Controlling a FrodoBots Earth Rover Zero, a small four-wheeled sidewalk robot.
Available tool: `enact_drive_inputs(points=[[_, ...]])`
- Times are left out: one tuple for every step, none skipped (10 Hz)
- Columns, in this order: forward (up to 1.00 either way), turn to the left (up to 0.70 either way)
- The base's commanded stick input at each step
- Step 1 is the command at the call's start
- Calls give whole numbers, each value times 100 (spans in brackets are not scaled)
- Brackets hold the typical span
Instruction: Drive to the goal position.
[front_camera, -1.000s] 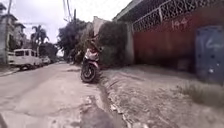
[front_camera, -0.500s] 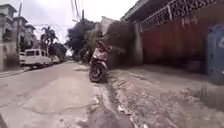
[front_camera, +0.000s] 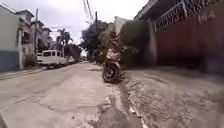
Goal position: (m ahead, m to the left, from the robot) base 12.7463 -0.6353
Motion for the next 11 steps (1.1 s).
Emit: enact_drive_inputs(points=[[0, 70], [0, 70], [0, 70], [0, 70], [0, 70], [5, 69], [51, 49], [70, 35], [70, 35], [70, 28], [70, 0]])
